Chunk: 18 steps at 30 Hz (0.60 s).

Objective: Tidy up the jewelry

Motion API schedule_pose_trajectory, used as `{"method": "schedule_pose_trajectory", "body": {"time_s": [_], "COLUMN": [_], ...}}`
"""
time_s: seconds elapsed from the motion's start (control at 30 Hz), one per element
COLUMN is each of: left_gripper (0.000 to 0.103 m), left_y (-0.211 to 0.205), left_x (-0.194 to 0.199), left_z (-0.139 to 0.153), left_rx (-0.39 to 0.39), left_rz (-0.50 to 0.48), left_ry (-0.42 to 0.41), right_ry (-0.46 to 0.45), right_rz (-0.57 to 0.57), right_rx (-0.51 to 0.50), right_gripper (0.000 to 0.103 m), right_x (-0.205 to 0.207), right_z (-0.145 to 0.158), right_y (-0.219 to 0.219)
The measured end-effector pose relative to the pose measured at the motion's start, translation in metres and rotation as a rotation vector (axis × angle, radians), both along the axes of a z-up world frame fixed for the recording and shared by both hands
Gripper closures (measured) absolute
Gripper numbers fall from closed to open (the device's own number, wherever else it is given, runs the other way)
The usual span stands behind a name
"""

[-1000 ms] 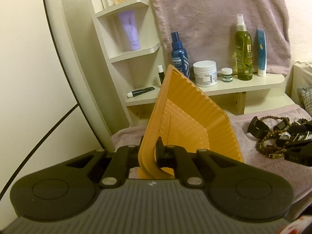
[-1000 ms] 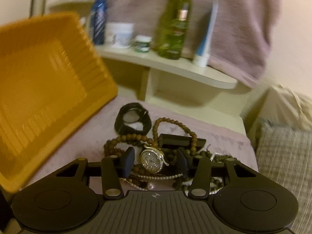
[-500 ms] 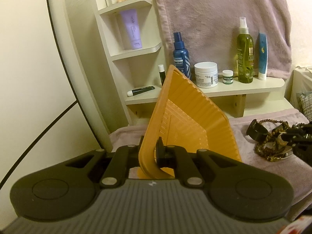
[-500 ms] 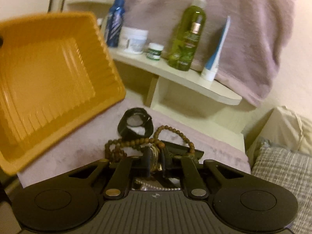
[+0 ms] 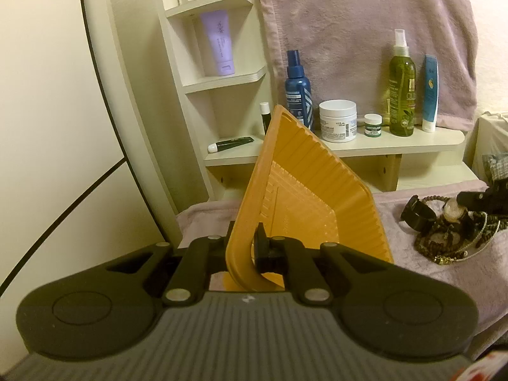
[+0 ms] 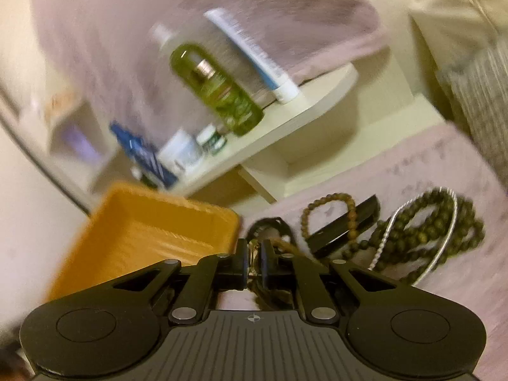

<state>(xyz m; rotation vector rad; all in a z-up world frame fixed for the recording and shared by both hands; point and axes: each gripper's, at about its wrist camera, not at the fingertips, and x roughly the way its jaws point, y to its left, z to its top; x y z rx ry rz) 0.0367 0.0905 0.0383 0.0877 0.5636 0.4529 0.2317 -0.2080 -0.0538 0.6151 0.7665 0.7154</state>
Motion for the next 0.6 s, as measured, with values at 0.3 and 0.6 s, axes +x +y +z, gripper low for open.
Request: {"method": "schedule_pose_trajectory", "body": {"time_s": [0.3,0.6], "left_gripper": [0.096,0.096], "left_y": [0.001,0.002], "left_x": [0.0,-0.001], "left_z": [0.0,-0.001], "left_rx": [-0.006,-0.016], "left_rz": [0.0,0.002], "left_ry": [-0.002,-0.009], "right_ry": [0.026,-0.133], "right_rz": [-0.014,0.099], "right_rx": [0.078,0.002], "right_gripper": [0.095,0.095], "right_x": [0.005,-0.031], "right_z": [0.005,0.03], "right_y": [-0.002,0.04]}}
